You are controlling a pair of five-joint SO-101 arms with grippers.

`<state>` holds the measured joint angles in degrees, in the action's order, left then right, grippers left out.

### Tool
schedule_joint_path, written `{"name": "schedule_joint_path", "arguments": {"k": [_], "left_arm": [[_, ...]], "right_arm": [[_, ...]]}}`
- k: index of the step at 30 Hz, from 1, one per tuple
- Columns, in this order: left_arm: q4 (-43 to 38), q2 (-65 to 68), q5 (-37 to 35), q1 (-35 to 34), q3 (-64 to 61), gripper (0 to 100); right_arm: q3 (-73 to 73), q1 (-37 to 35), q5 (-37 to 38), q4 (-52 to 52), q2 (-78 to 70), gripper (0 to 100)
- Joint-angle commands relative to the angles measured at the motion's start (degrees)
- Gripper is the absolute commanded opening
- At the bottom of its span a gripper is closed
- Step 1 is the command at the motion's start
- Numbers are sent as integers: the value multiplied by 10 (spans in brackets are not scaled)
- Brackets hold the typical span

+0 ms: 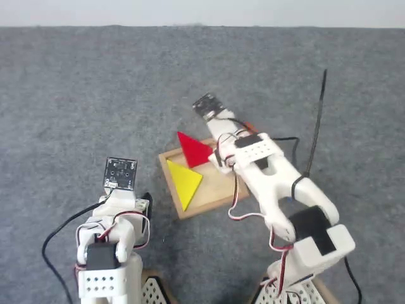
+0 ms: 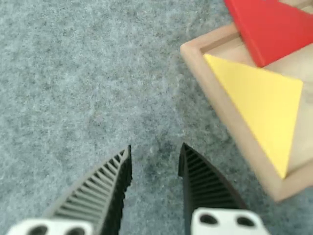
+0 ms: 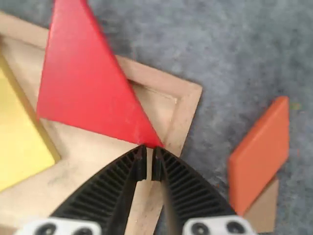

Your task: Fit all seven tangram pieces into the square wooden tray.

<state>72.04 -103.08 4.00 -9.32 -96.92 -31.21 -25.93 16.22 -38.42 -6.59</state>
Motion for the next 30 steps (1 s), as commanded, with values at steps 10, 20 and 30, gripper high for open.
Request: {"name": "schedule_joint_path", "arguments": {"k": [10, 20, 30], "left_arm": [[5, -16, 4, 0, 5, 153], [5, -16, 4, 0, 5, 153], [5, -16, 4, 0, 5, 153]], "right_arm": [[84, 36, -23, 8, 8, 66], [143, 13, -58, 51, 21, 66], [373, -46, -61, -37, -201, 66]]}}
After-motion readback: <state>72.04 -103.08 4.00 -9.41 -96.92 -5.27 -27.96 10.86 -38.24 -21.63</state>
